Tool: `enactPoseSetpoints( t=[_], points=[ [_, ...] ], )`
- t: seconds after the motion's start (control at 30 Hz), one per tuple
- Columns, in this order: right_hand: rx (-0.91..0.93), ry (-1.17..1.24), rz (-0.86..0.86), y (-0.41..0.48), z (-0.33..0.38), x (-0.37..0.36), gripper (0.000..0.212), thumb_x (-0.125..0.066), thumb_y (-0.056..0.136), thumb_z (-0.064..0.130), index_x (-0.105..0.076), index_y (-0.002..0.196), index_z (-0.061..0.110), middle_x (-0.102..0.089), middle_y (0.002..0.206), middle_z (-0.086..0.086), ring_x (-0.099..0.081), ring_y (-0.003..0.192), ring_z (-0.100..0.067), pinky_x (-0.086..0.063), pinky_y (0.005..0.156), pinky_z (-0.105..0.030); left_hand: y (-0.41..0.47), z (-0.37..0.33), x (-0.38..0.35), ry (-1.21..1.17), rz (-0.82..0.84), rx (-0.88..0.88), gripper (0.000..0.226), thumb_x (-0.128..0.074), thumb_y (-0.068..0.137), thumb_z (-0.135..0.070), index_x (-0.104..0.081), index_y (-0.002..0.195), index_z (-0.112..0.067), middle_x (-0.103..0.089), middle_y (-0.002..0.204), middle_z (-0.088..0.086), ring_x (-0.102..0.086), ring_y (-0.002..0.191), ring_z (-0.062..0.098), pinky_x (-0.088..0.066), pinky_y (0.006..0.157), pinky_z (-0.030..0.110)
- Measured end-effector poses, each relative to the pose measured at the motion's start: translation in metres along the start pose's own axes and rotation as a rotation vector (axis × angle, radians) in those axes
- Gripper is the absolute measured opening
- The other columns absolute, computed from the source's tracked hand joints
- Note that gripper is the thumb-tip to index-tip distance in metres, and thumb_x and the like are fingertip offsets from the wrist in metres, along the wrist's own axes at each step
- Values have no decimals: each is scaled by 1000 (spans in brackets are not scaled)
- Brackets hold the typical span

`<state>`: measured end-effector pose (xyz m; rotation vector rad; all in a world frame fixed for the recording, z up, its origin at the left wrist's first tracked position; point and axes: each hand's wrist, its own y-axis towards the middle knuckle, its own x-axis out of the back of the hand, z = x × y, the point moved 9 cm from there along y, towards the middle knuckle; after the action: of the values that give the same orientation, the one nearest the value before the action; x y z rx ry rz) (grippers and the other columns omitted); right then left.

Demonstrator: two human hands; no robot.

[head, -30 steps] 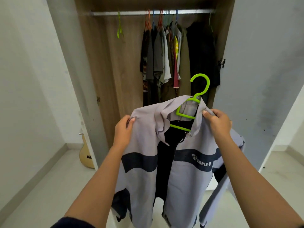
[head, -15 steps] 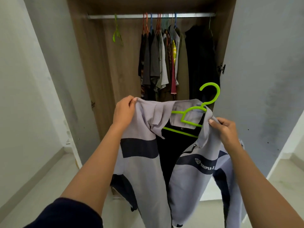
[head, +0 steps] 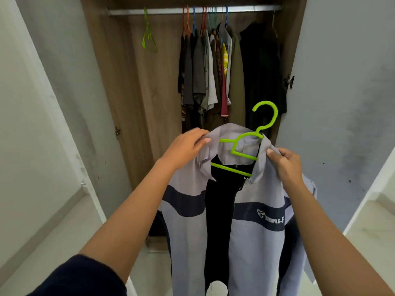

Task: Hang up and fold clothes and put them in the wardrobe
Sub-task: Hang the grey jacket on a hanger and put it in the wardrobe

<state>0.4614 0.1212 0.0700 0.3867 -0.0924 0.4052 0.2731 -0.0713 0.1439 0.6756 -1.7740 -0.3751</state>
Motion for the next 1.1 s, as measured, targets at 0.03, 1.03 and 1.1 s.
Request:
enactPoseSetpoints(
  t=[0.03, 1.03, 1.1],
  points=[
    [19, -12, -1, 1, 3, -1, 27, -59, 69, 46, -55, 49, 28, -39, 51, 4, -37, 59, -17, -31, 64, -34, -1, 0, -3, -36, -4, 14, 24, -44, 99, -26, -60, 112, -13, -57, 94, -3, -53, 85, 11, -44, 74, 31],
    [-44, -254, -46, -22, 39, -45, 41, -49, 92, 47, -48, 61, 19, -49, 61, 2, -50, 77, -24, -24, 101, -39, -82, 2, -1, 184, -506, 364, 41, -53, 93, -24, -46, 131, -8, -43, 137, 15, -39, 128, 31, -36, 103, 43],
    [-84, -263, -73, -19, 43, -42, 40, -46, 92, 49, -48, 62, 22, -53, 67, 2, -51, 84, -25, -23, 100, -38, -100, -9, -14, 161, -596, 352, 33, -52, 90, -25, -52, 120, -9, -50, 123, 12, -48, 114, 27, -42, 93, 42]
  ],
)
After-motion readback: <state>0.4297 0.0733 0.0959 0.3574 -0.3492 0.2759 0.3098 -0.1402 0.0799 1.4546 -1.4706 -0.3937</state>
